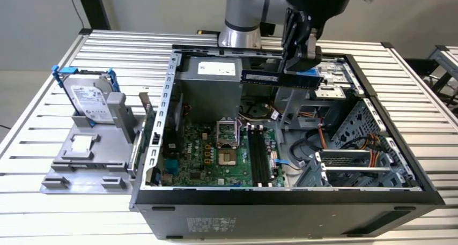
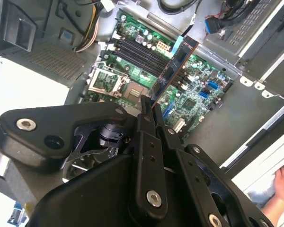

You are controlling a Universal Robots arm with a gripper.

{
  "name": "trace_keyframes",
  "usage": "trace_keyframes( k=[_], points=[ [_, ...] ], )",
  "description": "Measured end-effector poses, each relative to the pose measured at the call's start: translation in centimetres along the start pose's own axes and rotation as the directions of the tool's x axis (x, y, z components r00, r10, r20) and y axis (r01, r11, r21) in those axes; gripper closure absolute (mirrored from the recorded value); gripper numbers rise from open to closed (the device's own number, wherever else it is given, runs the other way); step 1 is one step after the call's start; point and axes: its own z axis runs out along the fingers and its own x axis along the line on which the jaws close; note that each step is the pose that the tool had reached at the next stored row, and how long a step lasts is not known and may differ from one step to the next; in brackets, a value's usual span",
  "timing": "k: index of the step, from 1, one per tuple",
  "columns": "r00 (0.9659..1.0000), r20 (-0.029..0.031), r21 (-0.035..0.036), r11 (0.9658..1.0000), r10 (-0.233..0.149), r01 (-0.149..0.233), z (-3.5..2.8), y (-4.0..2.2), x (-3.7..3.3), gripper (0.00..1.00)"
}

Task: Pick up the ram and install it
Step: 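Insert the ram into the slot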

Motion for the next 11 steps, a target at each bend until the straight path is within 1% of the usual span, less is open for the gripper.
trace_keyframes(
  k=[3, 6, 9, 11],
  points=[
    [0.999, 0.0017, 0.0008, 0.999, 0.044, -0.044, 0.0, 0.0, 0.0, 1.0],
    [0.9955, 0.0038, 0.0017, 0.9955, 0.095, -0.095, 0.0, 0.0, 0.0, 1.0],
    [0.9895, 0.0058, 0.0025, 0.9895, 0.145, -0.145, 0.0, 0.0, 0.0, 1.0],
    [0.984, 0.0072, 0.0029, 0.984, 0.178, -0.178, 0.0, 0.0, 0.0, 1.0]
  ],
)
